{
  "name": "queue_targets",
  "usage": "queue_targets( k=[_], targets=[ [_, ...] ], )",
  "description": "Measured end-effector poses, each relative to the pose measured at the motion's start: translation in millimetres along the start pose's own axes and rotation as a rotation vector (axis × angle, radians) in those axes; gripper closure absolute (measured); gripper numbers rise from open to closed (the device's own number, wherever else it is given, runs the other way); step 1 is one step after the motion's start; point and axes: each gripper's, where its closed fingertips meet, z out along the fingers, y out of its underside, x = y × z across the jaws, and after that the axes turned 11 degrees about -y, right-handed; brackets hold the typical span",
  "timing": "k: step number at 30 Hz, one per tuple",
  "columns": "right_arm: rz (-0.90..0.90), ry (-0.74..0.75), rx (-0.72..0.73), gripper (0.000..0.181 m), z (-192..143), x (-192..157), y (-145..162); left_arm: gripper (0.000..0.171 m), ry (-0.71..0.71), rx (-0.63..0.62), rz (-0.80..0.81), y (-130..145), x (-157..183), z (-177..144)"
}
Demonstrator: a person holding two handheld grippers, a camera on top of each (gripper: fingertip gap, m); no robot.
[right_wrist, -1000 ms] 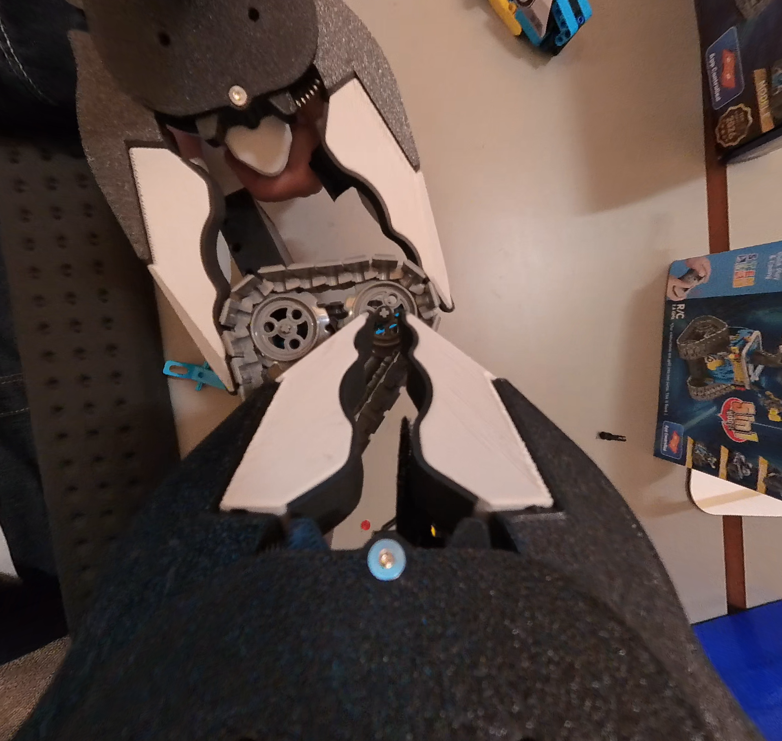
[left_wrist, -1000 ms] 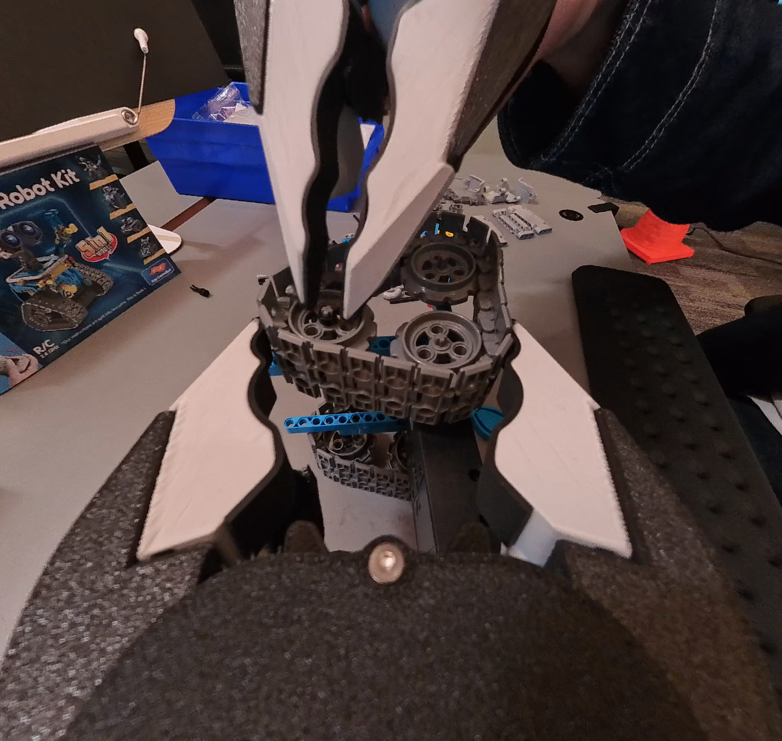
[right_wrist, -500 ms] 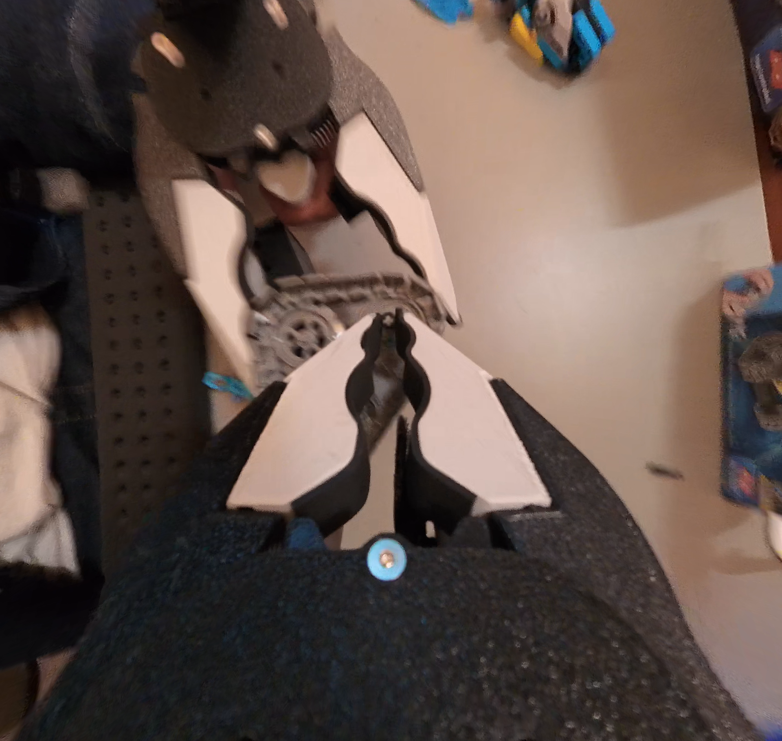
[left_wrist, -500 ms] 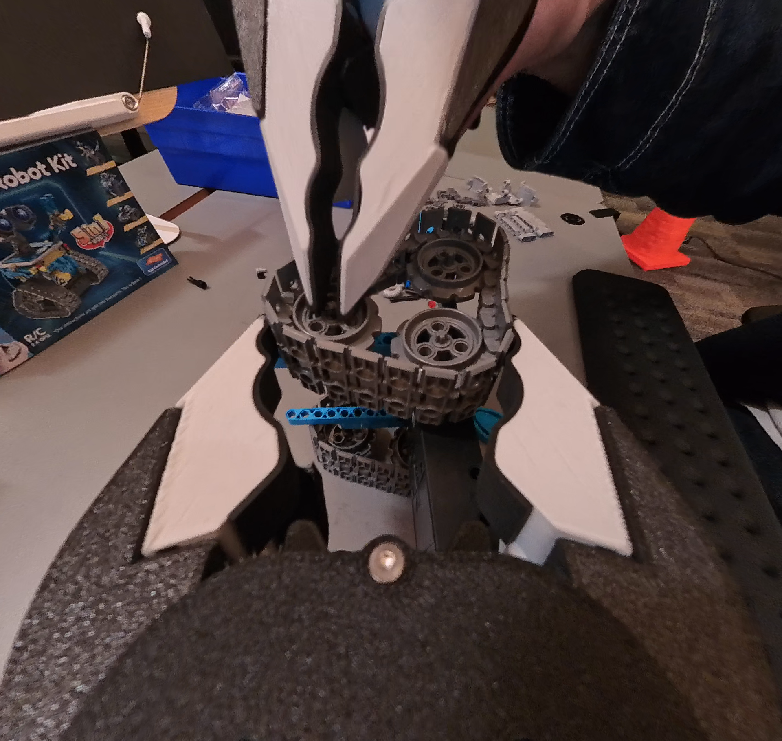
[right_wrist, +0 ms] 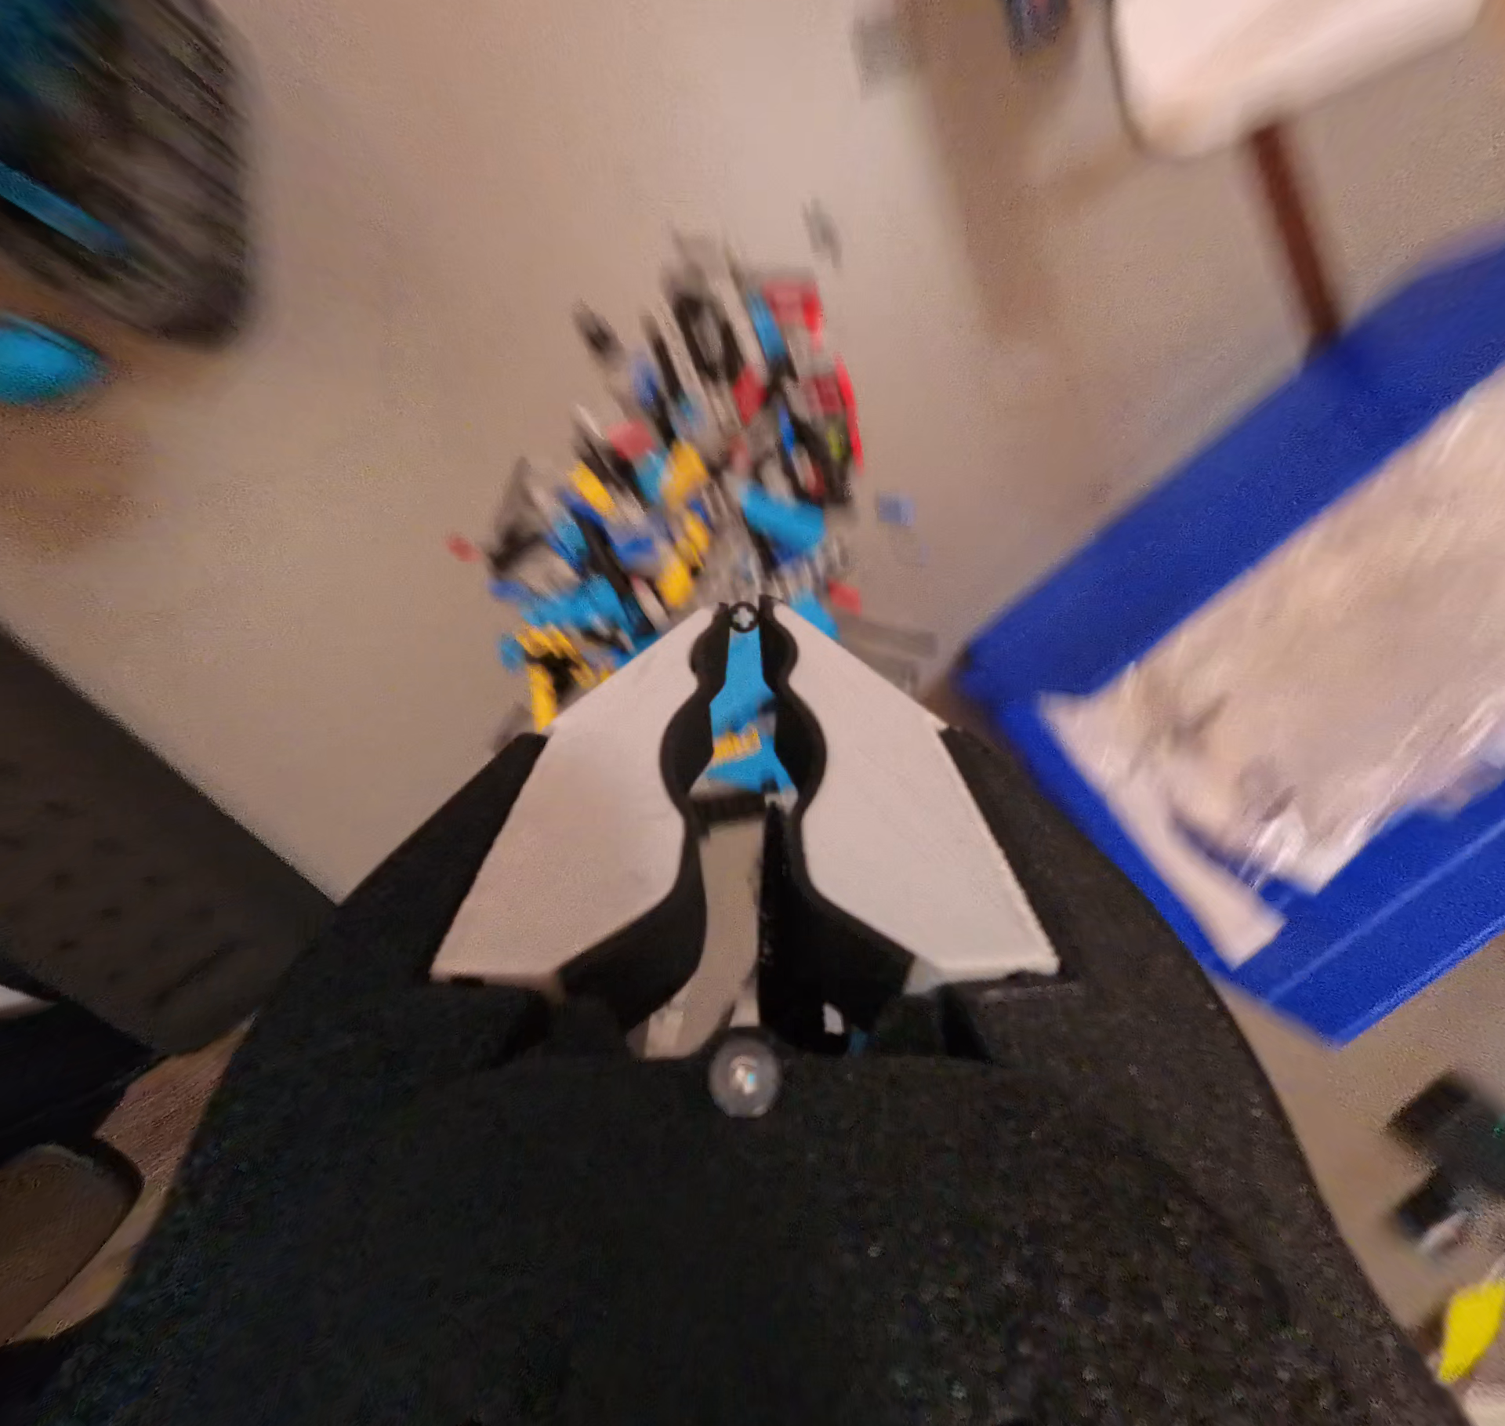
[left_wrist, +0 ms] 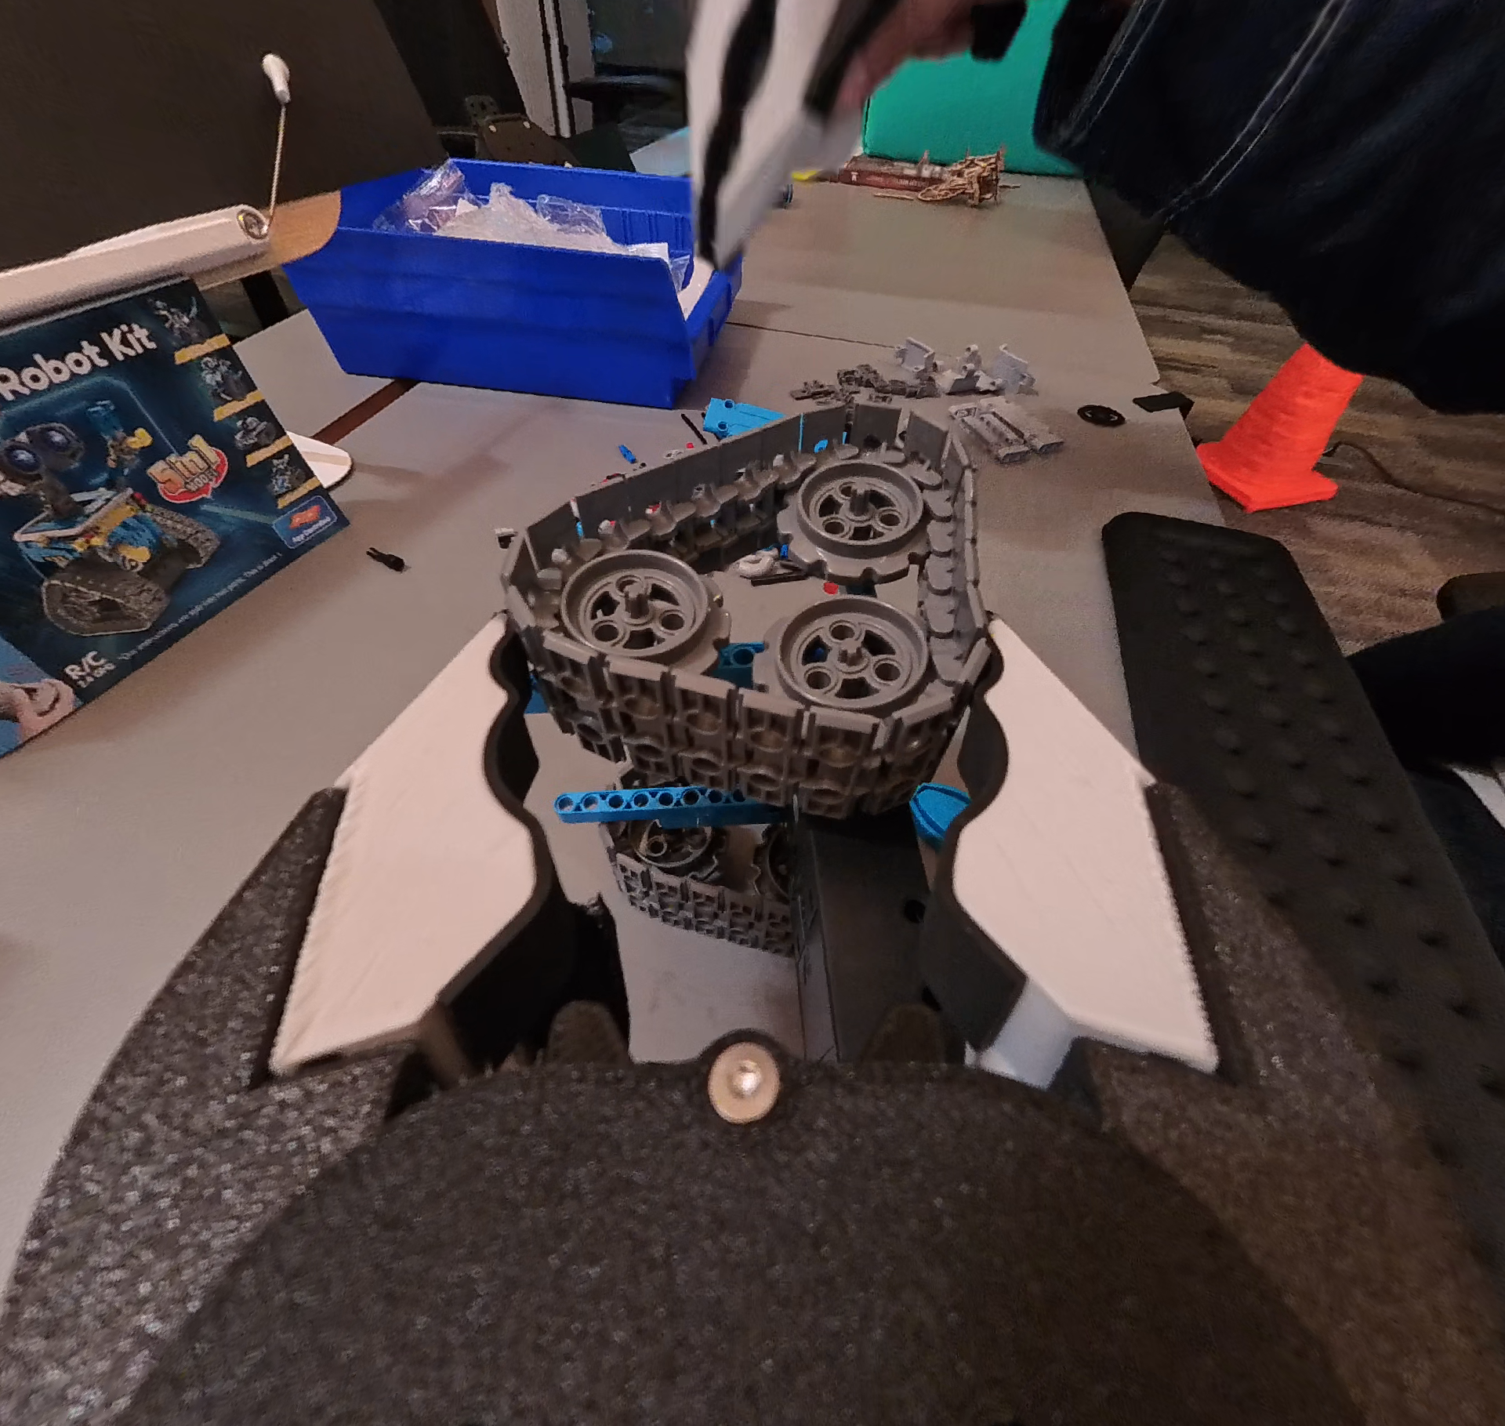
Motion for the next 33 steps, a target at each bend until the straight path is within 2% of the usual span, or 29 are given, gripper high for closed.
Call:
queue_targets(
  k=[2, 4, 9, 12, 15, 17, 19, 21, 22, 24, 27, 29, 31, 33],
  targets=[
    [0.132, -0.008, -0.058, 0.176, 30.6, 22.5, 63.0, 0.065, -0.003, -0.003, 0.009, -0.5, 0.8, 0.7],
    [0.182, -0.001, -0.031, 0.176, 52.5, 32.4, 99.7, 0.065, -0.005, -0.004, 0.015, -0.6, 1.5, 1.3],
    [0.253, -0.022, 0.129, 0.171, 66.1, 36.3, 123.9, 0.064, 0.009, 0.004, 0.003, -0.2, 2.6, 1.4],
    [0.279, -0.056, 0.179, 0.164, 59.8, 38.3, 123.8, 0.063, 0.014, 0.014, -0.002, -0.2, 3.3, 1.9],
    [0.266, -0.060, 0.258, 0.162, 39.8, 38.5, 105.6, 0.063, 0.012, 0.020, -0.003, -0.2, 3.3, 2.1],
    [0.228, -0.077, 0.347, 0.159, 20.1, 24.5, 73.9, 0.062, 0.005, 0.019, 0.001, 0.0, 3.1, 2.6],
    [0.096, -0.157, 0.536, 0.158, -6.6, -19.9, 11.8, 0.062, -0.017, 0.004, 0.032, 2.6, 2.6, 3.9],
    [-0.038, -0.338, 0.735, 0.158, -35.9, -89.4, -53.3, 0.061, -0.041, -0.024, 0.072, 7.5, 1.7, 5.8],
    [-0.088, -0.415, 0.768, 0.157, -43.8, -120.1, -76.9, 0.061, -0.044, -0.035, 0.082, 9.4, 2.4, 6.8],
    [-0.198, -0.457, 0.716, 0.154, -40.7, -160.5, -108.3, 0.062, -0.030, -0.033, 0.076, 9.8, 5.4, 8.0],
    [-0.344, -0.472, 0.542, 0.154, -18.9, -190.6, -133.6, 0.063, -0.021, -0.029, 0.069, 9.5, 6.5, 8.6],
    [-0.417, -0.492, 0.409, 0.154, -3.9, -200.9, -139.9, 0.063, -0.018, -0.029, 0.067, 9.5, 6.4, 8.6],
    [-0.484, -0.427, 0.283, 0.154, 10.1, -196.5, -143.8, 0.063, -0.017, -0.030, 0.068, 9.5, 6.5, 8.6],
    [-0.541, -0.441, 0.168, 0.154, 18.4, -200.3, -141.3, 0.063, -0.016, -0.030, 0.071, 9.4, 6.8, 8.6]
  ],
)
